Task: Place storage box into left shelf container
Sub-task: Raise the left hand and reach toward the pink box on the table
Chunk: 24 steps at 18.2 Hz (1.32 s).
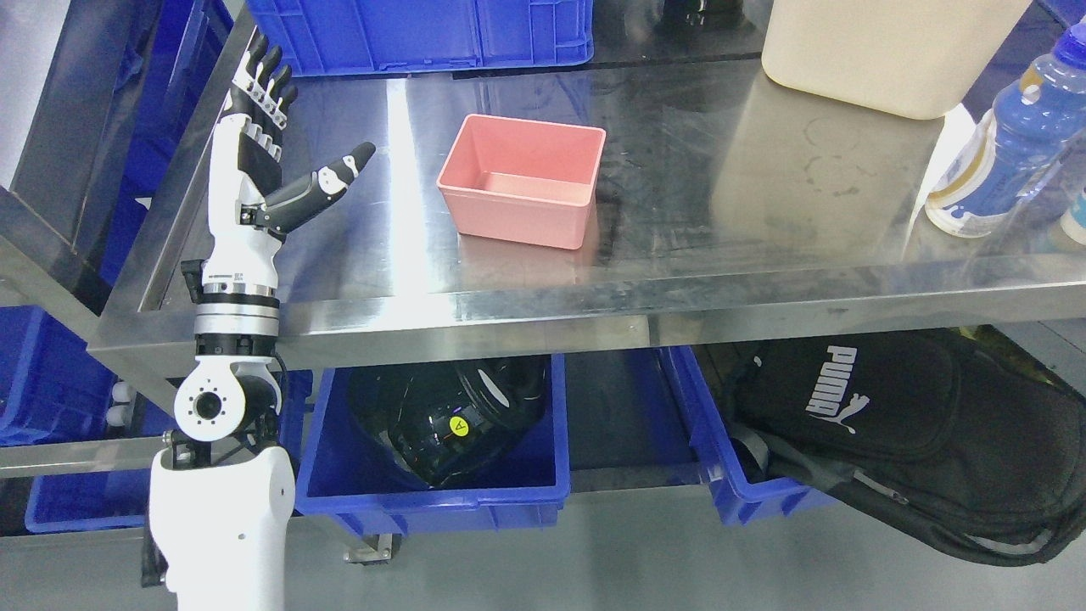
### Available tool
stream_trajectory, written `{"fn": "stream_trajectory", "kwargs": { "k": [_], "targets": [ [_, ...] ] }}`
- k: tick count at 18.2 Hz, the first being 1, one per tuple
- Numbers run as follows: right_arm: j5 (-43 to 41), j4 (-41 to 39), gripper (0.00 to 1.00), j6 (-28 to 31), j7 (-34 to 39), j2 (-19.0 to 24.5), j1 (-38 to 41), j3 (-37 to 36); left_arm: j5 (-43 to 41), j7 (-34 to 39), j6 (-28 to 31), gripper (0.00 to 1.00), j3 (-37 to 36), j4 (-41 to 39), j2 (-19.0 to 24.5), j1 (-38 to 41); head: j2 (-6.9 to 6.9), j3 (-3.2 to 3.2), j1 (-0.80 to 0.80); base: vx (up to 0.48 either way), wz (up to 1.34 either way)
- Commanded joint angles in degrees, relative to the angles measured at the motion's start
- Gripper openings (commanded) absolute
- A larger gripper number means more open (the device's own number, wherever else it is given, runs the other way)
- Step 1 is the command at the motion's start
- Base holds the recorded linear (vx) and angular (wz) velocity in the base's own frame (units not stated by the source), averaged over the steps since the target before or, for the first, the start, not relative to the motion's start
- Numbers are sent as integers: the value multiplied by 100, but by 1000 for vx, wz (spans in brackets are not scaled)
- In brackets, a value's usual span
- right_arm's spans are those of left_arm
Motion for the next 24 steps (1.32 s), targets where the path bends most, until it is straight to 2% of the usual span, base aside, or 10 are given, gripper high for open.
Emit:
{"fn": "stream_trajectory", "kwargs": {
  "k": [1, 3, 5, 8, 10, 12, 14, 16, 18, 24],
  "targets": [
    [-18, -100, 100, -1, 1006, -100, 149, 0, -2, -7, 47, 100, -7, -13, 100, -42, 0, 0, 0, 0, 0],
    [-18, -100, 100, -1, 1006, -100, 149, 0, -2, -199, 47, 100, 1, -57, 100, -165, 0, 0, 0, 0, 0],
    [-18, -100, 100, -1, 1006, -100, 149, 0, -2, -927, 56, 100, 124, -57, 100, -481, 0, 0, 0, 0, 0],
    [-18, -100, 100, -1, 1006, -100, 149, 0, -2, -1745, 74, 100, 134, -5, 823, -1043, 0, 0, 0, 0, 0],
    [-18, -100, 100, -1, 1006, -100, 149, 0, -28, -2281, 82, 100, -24, 153, 1500, -1351, 0, 0, 0, 0, 0],
    [-18, -100, 100, -1, 1006, -100, 149, 0, -99, -2922, 187, 100, -532, 495, 2282, -1807, 0, 0, 0, 0, 0],
    [-18, -100, 100, -1, 1006, -100, 149, 0, -143, -3433, 232, 100, -1173, 750, 2723, -2264, 0, 0, 0, 0, 0],
    [-18, -100, 100, -1, 1006, -100, 149, 0, -483, -3837, 276, 100, -1884, 813, 2847, -2546, 0, 0, 0, 0, 0],
    [-18, -100, 100, -1, 1006, -100, 149, 0, -932, -4268, 285, 100, -2335, 900, 2778, -2662, 0, 0, 0, 0, 0],
    [-18, -100, 100, -1, 1006, -100, 149, 0, -1118, -4428, 873, 100, -2644, 1190, 2163, -2811, 0, 0, 0, 0, 0]
  ]
}}
